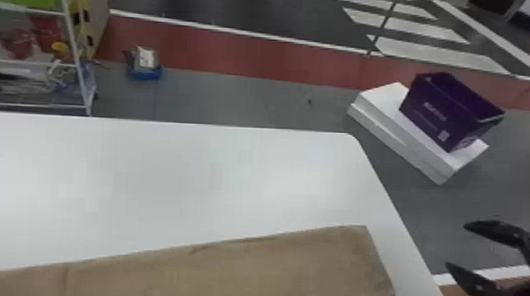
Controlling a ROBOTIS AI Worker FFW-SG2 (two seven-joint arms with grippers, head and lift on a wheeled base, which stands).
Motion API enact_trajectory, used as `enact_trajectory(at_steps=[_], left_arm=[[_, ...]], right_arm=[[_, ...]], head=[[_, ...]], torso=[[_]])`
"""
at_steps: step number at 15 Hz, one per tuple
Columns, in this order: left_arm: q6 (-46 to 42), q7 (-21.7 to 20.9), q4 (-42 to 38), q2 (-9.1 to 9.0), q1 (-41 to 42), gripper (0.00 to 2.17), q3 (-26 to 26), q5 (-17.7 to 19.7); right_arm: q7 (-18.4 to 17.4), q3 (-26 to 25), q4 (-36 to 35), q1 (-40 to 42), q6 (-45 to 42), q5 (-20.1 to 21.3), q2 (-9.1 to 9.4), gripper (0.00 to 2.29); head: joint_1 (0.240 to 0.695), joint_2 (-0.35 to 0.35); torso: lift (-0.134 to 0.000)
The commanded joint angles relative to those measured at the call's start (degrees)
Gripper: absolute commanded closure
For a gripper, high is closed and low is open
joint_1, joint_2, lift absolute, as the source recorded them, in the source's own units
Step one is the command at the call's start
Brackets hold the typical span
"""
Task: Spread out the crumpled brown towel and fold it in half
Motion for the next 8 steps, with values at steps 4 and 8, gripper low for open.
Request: enact_trajectory(at_steps=[4, 8], left_arm=[[-0.69, -0.57, 2.28, -0.15, -2.74, 0.21, 5.24, 0.0], [-0.87, -1.18, 2.55, -0.15, -3.71, 0.21, 11.75, 3.87]], right_arm=[[-1.21, 0.76, 0.84, -2.02, 1.24, -1.57, 2.0, 0.09], [-0.95, 1.82, 1.54, -4.13, 5.46, -3.76, 2.79, 0.09]], head=[[0.695, -0.158], [0.695, -0.108]], torso=[[-0.124], [-0.124]])
